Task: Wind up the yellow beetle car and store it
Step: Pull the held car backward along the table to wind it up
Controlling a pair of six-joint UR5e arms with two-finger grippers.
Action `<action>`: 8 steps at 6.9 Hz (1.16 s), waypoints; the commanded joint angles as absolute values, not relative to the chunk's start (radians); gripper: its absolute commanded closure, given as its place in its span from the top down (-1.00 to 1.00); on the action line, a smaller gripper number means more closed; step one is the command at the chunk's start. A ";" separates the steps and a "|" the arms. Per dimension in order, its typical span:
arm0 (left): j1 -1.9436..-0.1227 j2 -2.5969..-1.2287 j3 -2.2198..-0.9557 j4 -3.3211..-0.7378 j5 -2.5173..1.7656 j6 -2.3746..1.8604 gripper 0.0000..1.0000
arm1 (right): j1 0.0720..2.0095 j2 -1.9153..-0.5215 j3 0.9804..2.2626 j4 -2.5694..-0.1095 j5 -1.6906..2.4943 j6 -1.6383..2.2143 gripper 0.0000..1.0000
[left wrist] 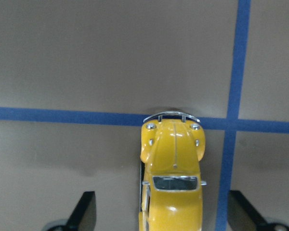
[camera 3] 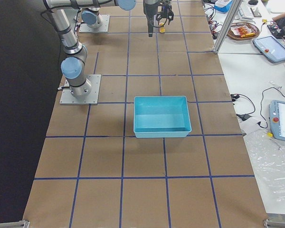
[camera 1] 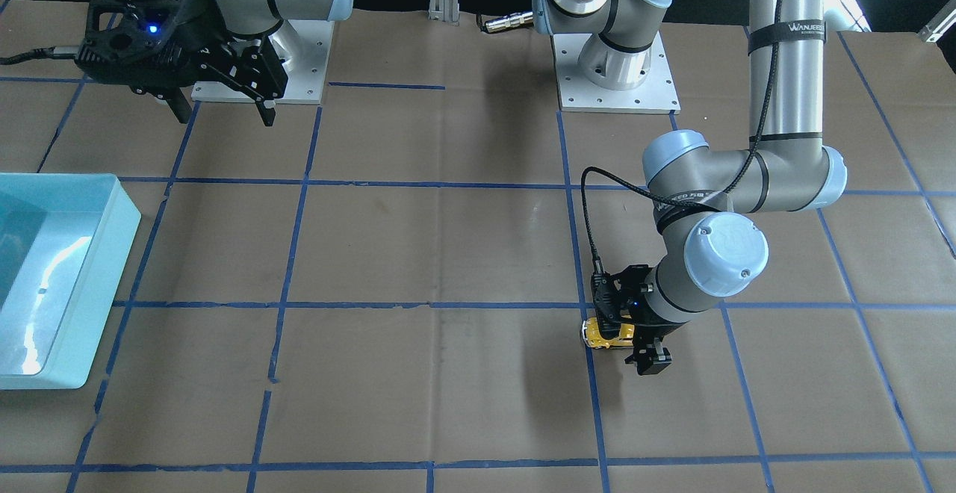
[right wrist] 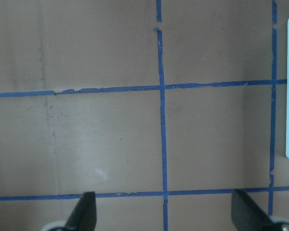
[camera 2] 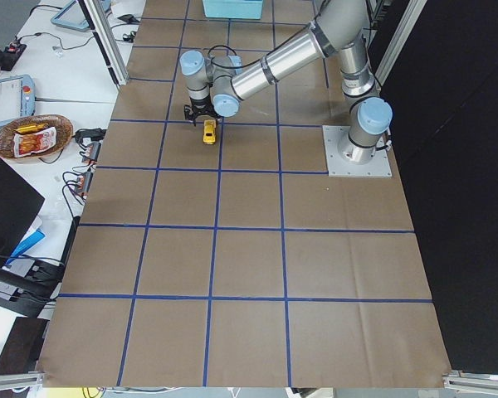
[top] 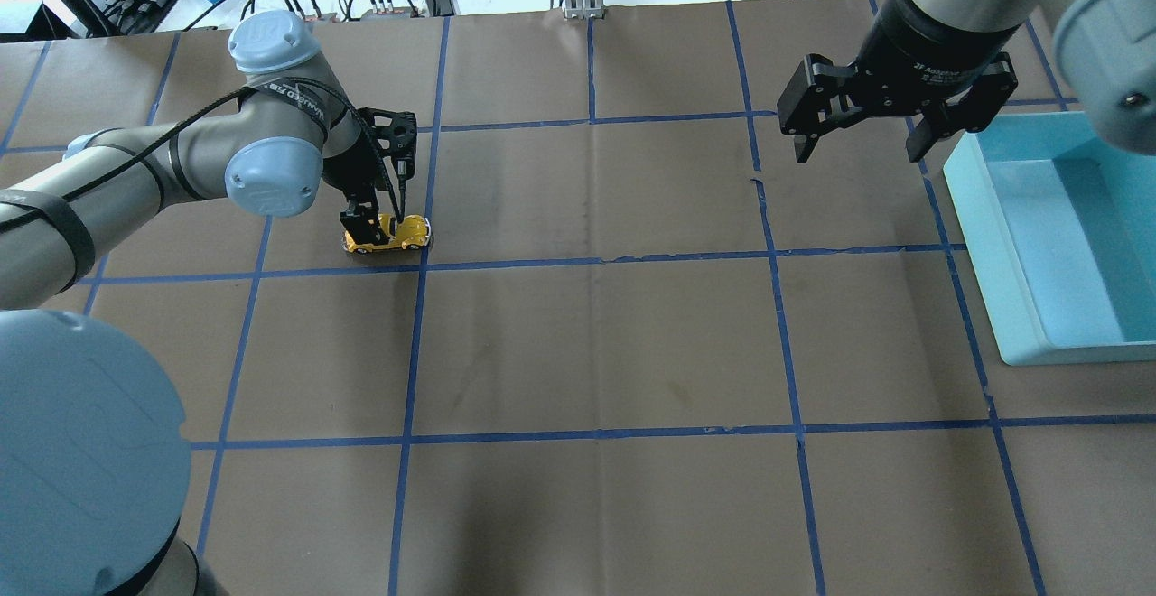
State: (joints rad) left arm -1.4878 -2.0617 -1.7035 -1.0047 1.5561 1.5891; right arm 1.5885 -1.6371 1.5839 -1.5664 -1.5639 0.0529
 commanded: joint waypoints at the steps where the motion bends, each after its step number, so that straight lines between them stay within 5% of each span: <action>1: -1.488 -2.059 -1.726 -1.003 1.587 1.591 0.90 | 1.592 -1.638 1.574 -1.566 -1.632 0.067 0.99; 3: -1.486 -2.059 -1.750 -0.982 1.588 1.586 0.87 | 1.591 -1.637 1.569 -1.566 -1.631 0.069 0.99; 4: -1.486 -2.059 -1.750 -0.982 1.588 1.585 0.56 | 1.589 -1.637 1.569 -1.566 -1.632 0.068 0.99; 6: -1.489 -2.060 -1.750 -0.983 1.591 1.582 -0.91 | 1.592 -1.638 1.572 -1.601 -1.626 0.066 0.99; 8: -1.488 -2.057 -1.750 -0.982 1.592 1.583 -1.00 | 1.592 -1.638 1.582 -1.612 -1.614 0.055 0.98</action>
State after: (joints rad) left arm -1.4887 -2.0586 -1.7503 -0.9829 1.5915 1.5822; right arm 1.5918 -1.6373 1.5777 -1.6057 -1.6203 0.0588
